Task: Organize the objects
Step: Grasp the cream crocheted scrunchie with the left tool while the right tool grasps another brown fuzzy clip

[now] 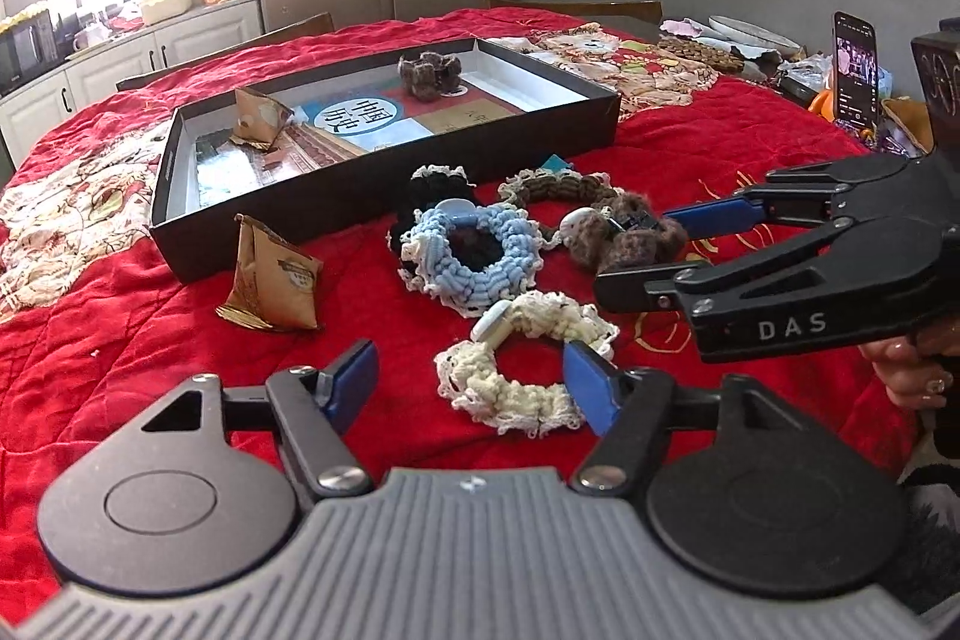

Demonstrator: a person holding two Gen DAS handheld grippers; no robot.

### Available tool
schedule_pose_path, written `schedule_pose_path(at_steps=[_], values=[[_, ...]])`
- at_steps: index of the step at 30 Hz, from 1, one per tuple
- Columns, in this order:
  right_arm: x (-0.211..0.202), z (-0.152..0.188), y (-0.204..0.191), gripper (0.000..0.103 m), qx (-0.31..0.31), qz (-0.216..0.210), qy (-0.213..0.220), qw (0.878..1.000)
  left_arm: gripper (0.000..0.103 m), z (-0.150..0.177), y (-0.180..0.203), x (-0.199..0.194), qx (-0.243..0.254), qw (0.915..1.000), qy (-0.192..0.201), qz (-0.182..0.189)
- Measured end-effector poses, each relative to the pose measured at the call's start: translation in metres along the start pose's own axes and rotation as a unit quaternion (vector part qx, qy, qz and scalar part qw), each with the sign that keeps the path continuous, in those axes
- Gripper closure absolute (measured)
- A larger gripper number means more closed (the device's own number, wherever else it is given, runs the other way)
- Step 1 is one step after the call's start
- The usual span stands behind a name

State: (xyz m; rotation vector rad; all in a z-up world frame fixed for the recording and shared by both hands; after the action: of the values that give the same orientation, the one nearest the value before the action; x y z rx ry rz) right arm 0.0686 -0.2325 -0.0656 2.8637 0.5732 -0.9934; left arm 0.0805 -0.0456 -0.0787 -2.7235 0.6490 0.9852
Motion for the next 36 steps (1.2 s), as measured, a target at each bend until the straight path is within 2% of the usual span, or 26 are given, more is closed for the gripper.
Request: schedule_pose_path(at_steps=[6,13,15,20,30,36], values=[[0.0050,0.0008,-0.0010,0.042,0.004,0.007,0.003,1.000,0.041,0.0023,-0.0042,0.0037,-0.016,0.9999,-0.001,0.005],[0.0095,0.0017,-0.0022,0.046,0.000,0.014,0.006,1.000,0.050,0.0038,-0.0056,0.0080,-0.024,0.9997,-0.002,0.005],[0.0098,0.0018,-0.0028,0.049,-0.002,0.015,0.006,1.000,0.058,0.0040,-0.0046,0.0086,-0.021,0.9998,0.000,-0.002],[0.0092,0.0021,-0.0028,0.055,-0.001,0.014,0.007,1.000,0.070,0.0041,-0.0032,0.0075,-0.019,0.9998,0.000,0.001],[0.0068,0.0026,-0.0021,0.065,-0.003,0.009,0.006,1.000,0.086,0.0033,-0.0016,0.0055,-0.025,0.9997,-0.004,0.001],[0.0016,0.0036,-0.0024,0.067,0.000,-0.003,0.007,1.000,0.088,0.0031,-0.0023,0.0024,-0.026,0.9997,-0.003,0.000]])
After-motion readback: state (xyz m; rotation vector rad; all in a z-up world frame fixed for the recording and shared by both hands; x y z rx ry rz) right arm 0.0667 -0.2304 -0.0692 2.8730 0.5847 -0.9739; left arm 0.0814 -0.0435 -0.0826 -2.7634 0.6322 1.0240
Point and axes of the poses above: each gripper's, at about its wrist camera, not at the fingertips, and x roughly the way its jaws point, y to its right, z to its underside, the point moved 5 cm from there along x, roughly the way its jaws point
